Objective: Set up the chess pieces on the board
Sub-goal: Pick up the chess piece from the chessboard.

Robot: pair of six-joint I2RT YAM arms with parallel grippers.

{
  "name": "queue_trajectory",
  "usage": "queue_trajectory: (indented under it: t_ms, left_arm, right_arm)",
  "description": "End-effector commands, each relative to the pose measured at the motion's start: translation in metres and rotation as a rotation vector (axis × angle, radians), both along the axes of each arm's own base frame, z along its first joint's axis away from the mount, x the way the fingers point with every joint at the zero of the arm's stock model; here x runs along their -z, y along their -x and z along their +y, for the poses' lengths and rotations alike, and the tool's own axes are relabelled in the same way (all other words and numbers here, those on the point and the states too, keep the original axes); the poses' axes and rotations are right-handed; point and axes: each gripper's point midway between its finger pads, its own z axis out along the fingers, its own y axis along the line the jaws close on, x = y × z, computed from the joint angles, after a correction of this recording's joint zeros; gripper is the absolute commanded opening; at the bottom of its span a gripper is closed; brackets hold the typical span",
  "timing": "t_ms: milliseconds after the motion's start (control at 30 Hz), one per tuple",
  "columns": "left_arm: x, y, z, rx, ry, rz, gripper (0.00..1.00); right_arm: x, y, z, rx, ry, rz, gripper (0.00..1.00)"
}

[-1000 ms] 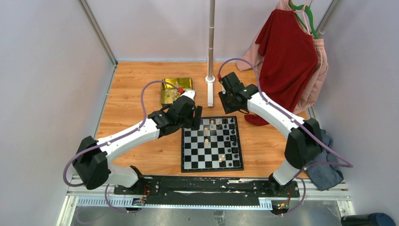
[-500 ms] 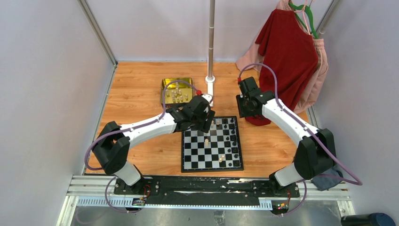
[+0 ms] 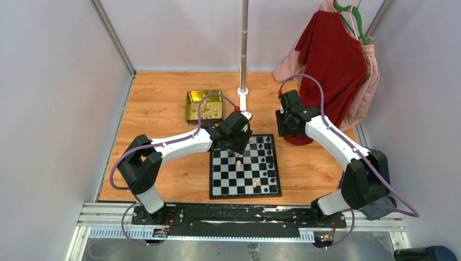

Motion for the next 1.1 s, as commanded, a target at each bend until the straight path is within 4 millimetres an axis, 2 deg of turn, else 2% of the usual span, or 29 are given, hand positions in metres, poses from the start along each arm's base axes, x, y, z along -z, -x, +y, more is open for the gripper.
queue_trajectory:
  t_ms: [0,400,667,800,900,1067]
  left_arm:
    - [0.005,0.001,-0.005,0.006,-0.027,0.013,0.59]
    - [0.019,-0.003,-0.006,-0.007,-0.066,0.029,0.5]
    - [0.022,-0.006,-0.007,-0.014,-0.077,0.03,0.28]
    - [0.023,-0.005,-0.007,-0.018,-0.081,0.034,0.22]
    - [0.022,-0.006,-0.005,-0.025,-0.085,0.032,0.15]
    - [0.015,-0.007,0.001,-0.054,-0.09,0.012,0.08]
  right_arm:
    - [0.001,0.005,-0.002,0.02,-0.03,0.004,0.36]
    - [0.006,0.008,0.0,0.02,-0.046,0.017,0.36]
    - [0.008,0.009,0.001,0.02,-0.047,0.023,0.36]
    - [0.009,0.009,0.0,0.02,-0.046,0.025,0.36]
    - [0.009,0.009,0.001,0.019,-0.048,0.025,0.36]
    - [0.009,0.009,0.001,0.018,-0.05,0.026,0.36]
